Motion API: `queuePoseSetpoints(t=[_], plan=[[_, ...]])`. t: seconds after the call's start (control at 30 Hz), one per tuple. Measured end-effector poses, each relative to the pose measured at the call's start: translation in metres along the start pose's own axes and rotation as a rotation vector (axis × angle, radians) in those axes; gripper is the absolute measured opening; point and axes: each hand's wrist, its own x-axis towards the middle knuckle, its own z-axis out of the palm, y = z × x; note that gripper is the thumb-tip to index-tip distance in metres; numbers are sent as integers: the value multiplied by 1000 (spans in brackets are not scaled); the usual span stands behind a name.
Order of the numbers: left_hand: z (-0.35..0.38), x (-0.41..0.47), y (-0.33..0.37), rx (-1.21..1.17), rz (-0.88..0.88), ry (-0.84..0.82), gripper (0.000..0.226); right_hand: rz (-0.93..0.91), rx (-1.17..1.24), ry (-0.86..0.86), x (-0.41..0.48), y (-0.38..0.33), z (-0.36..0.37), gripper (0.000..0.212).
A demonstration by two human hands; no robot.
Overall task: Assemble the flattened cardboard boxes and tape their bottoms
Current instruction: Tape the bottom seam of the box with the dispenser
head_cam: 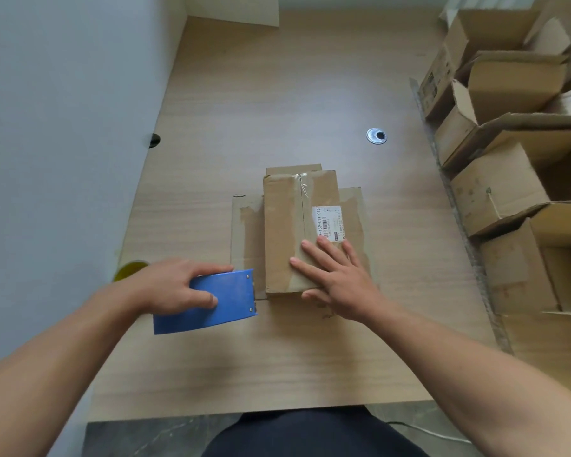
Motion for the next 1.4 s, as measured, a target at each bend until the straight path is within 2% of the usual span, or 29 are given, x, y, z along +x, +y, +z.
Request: queuePoseSetpoints(t=[0.27,0.5,0.63,0.73,0.87,1.03,1.17,1.4], plan=[[14,13,4,102,-63,84,68,12,-15,1,2,-2,-1,64],[11,30,10,162,-66,73,67,18,2,-15,2,-3,-5,64],[22,45,16,305,-131,177,68,-6,11,-55,2,-7,-8,64],[35,55,24,306,-134,208,69,-21,26,-74,-2,-6,-12,65],[38,51,19,239,-163,254,68,31,14,-39,-3,-17,-18,69],[47,36,17,93,-194,355,64,183,-44,20,3,-57,-13,81],[60,25,15,-18,-245,413,65,80,-82,176,2,-82,-2,71],[68,7,7,-187,-327,479,62,144,-16,194,12,-86,6,59]])
